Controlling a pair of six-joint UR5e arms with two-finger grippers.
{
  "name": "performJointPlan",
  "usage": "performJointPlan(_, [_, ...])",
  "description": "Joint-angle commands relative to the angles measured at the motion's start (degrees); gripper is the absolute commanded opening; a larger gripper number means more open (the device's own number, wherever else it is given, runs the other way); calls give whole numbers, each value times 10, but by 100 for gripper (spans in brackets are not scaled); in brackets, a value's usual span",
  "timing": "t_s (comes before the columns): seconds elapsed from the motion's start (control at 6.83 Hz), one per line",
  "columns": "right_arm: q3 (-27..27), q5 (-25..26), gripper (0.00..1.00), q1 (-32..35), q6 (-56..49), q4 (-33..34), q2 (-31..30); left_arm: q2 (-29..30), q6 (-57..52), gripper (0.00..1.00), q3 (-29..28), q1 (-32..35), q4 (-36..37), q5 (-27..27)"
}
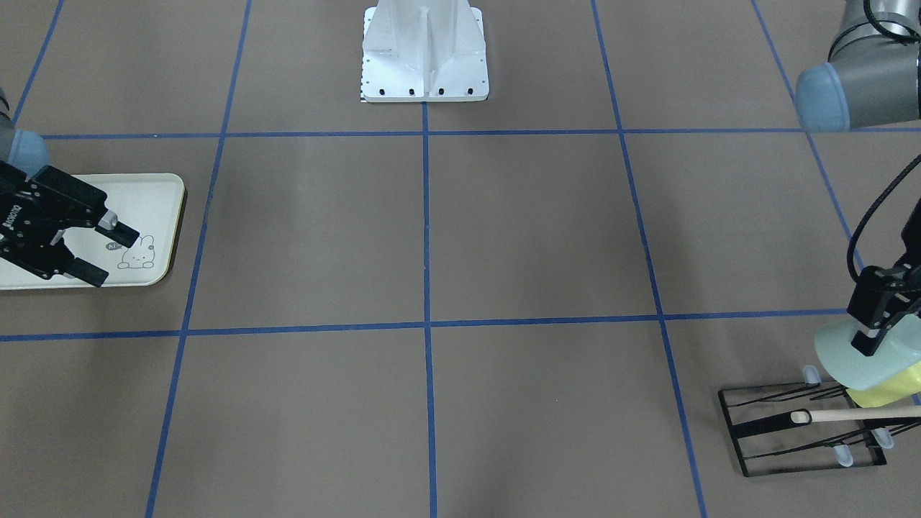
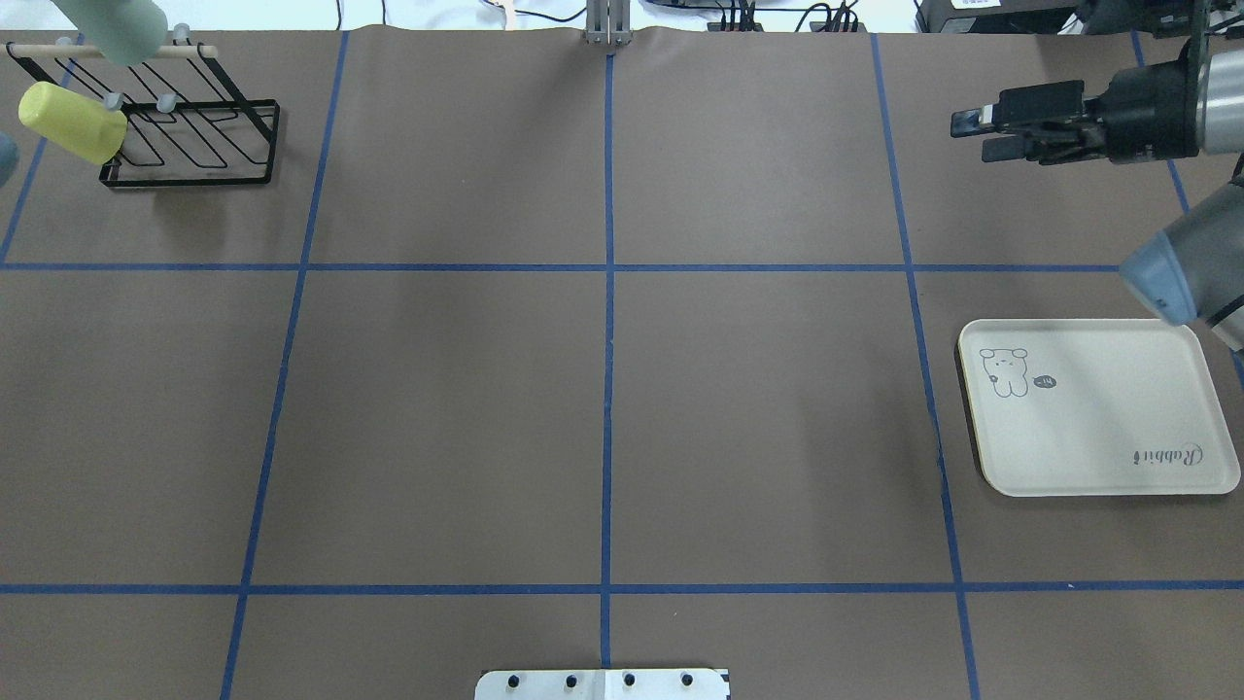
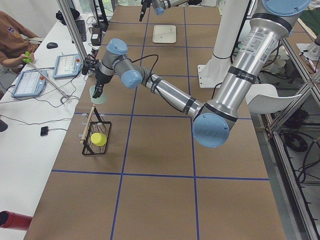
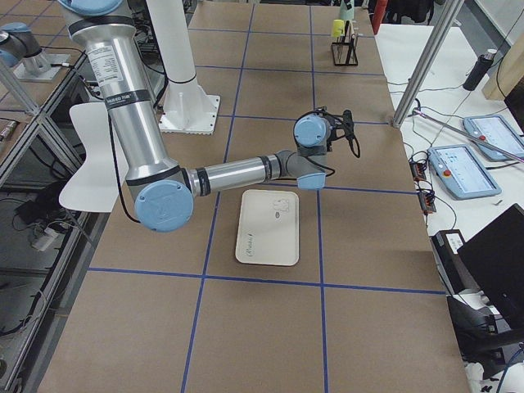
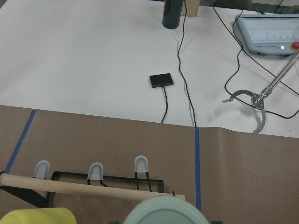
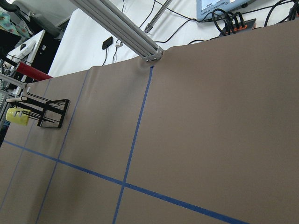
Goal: Left arm grabs green cup and hands to right arm on tray
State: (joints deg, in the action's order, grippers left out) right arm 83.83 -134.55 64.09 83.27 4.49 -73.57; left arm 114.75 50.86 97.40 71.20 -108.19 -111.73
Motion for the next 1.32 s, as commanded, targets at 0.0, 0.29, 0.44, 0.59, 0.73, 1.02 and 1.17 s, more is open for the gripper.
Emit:
performJointPlan(0.0, [-1, 29, 99, -22, 87, -76, -6, 5, 23, 13, 87, 3, 88, -1])
performJointPlan(0.29, [-1, 81, 99, -40, 205, -169, -6, 18, 174, 13, 128, -10, 82, -6])
performJointPlan(0.44, [-1, 110, 99, -55, 248, -211, -5, 20, 273, 13, 146, -48, 46, -6])
performJointPlan(0.59, [-1, 144, 99, -73, 281, -243, -5, 20, 380, 13, 148, -87, -25, -3])
performJointPlan(0.73, [-1, 157, 99, -90, 307, -263, -5, 19, 463, 13, 149, -111, -90, -2])
performJointPlan(1.02, [0, 194, 99, -128, 329, -310, 2, 27, 597, 13, 156, -157, -140, -5])
performJointPlan(1.17, [0, 256, 99, -176, 329, -343, 2, 48, 681, 13, 156, -179, -141, -5])
